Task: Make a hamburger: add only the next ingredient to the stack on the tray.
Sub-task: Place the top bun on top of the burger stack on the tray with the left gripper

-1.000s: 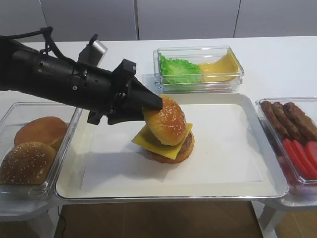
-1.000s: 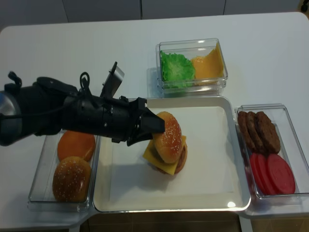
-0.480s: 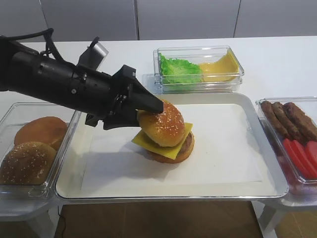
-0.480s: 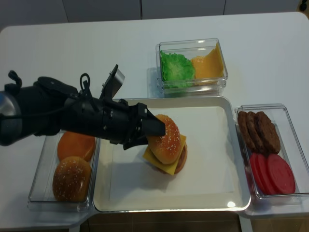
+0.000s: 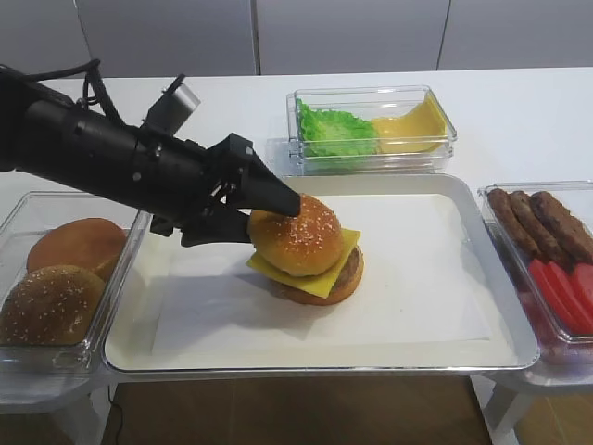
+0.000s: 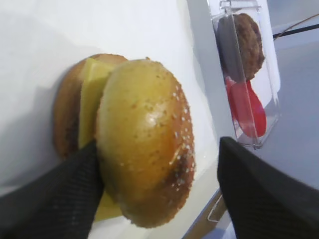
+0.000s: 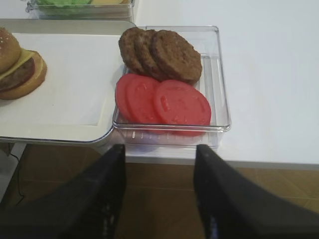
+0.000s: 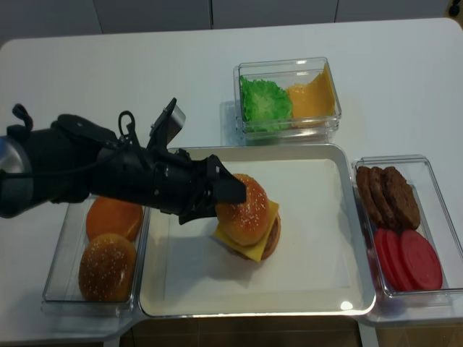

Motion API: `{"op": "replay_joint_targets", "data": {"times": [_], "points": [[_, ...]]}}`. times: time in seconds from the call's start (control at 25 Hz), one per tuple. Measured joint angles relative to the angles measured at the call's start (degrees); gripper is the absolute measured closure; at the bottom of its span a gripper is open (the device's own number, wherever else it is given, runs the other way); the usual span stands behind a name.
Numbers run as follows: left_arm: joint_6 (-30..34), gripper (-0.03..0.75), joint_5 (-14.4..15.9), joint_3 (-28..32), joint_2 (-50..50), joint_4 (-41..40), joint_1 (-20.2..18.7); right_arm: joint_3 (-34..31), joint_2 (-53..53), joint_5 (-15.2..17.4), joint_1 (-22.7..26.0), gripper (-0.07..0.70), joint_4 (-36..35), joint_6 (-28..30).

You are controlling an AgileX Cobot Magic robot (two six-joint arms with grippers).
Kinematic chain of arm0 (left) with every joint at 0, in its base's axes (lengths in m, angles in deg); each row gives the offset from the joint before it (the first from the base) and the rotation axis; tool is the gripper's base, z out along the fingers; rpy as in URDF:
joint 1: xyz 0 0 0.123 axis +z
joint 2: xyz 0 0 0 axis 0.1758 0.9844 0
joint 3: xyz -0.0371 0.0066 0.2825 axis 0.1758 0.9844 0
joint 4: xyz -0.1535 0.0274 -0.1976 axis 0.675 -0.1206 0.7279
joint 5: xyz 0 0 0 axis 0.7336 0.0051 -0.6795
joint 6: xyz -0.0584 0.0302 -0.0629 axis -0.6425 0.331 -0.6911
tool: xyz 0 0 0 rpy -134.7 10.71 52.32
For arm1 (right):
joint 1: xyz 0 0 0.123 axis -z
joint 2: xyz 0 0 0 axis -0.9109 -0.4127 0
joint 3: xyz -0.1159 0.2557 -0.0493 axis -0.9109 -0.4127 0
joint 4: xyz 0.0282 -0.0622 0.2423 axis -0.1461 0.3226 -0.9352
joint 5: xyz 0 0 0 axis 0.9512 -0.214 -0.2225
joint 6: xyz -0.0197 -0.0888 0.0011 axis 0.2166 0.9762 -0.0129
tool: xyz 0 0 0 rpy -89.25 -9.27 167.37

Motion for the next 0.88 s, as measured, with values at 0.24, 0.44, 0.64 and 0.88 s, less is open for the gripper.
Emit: {"op": "replay_joint_targets", "data": {"times": [0.24,0.44,0.64,0.88], "points": [[0.0,0.189,-1.9,0.0,0.0,-1.5,0.0,0.0,0.0,0.0,0.0,0.276,0.0,0.0],[0.0,0.186,-2.5,0.0,0.0,-1.5,-0.1,0.0,0.0,0.0,0.0,0.276,0.0,0.0],[0.0,0.186,-2.6,0.0,0.0,-1.3,-0.8,0.0,0.0,0.0,0.0,0.276,0.0,0.0],[0.0,0.185,-2.7,0.0,0.0,-1.3,-0.9,0.0,0.0,0.0,0.0,0.276,0.0,0.0]]}}
